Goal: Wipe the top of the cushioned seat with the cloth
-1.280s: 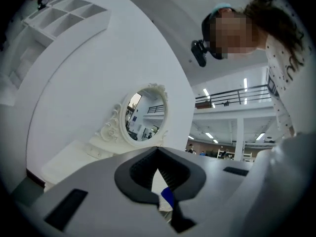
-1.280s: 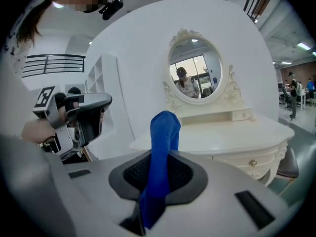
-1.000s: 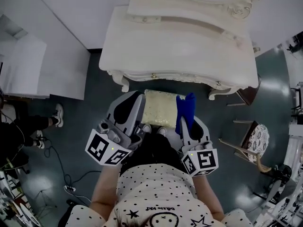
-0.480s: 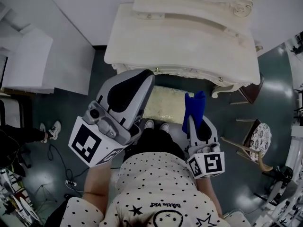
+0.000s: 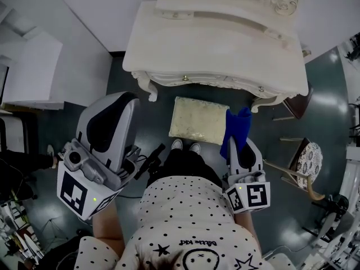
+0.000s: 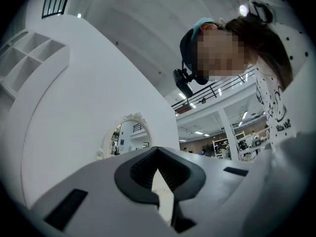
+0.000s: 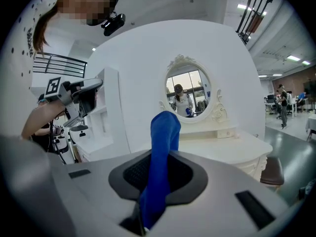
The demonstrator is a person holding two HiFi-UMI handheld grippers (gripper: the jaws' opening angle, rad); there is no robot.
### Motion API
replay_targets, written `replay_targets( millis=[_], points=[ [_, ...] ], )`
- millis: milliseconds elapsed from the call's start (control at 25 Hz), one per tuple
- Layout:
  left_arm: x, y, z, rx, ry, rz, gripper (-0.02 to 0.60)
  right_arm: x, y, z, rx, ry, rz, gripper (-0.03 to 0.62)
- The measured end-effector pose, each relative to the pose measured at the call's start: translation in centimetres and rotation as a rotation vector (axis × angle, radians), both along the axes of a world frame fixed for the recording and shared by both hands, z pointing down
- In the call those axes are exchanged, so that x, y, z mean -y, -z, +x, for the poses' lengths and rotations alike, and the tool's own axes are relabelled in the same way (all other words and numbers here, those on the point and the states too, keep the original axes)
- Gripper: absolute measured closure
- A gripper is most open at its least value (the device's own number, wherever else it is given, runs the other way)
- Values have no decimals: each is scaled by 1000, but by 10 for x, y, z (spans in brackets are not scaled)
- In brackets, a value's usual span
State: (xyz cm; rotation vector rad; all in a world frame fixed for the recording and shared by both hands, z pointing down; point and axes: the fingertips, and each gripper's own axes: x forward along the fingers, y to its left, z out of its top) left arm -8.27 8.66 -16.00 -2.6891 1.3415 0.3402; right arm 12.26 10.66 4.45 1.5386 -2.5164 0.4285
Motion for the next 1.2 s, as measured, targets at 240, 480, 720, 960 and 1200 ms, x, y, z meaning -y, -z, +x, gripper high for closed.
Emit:
replay_targets(
  millis=[240, 480, 720, 960, 1200],
  points=[
    [-4, -6, -18, 348, 41, -3, 583, -4, 3, -2, 4, 1, 13, 528],
    [2, -56, -7, 216, 49, -101, 583, -3, 13, 1, 12, -3, 4, 528],
    [3, -102, 7, 120, 14, -222, 583, -3, 13, 1, 6, 20, -5, 528],
    [7, -103, 9, 82, 8, -230, 583, -7, 9, -2, 12, 21, -15, 528],
    [5, -101, 13, 64, 2, -232, 583, -11, 5, -6, -12, 45, -21, 528]
  ],
)
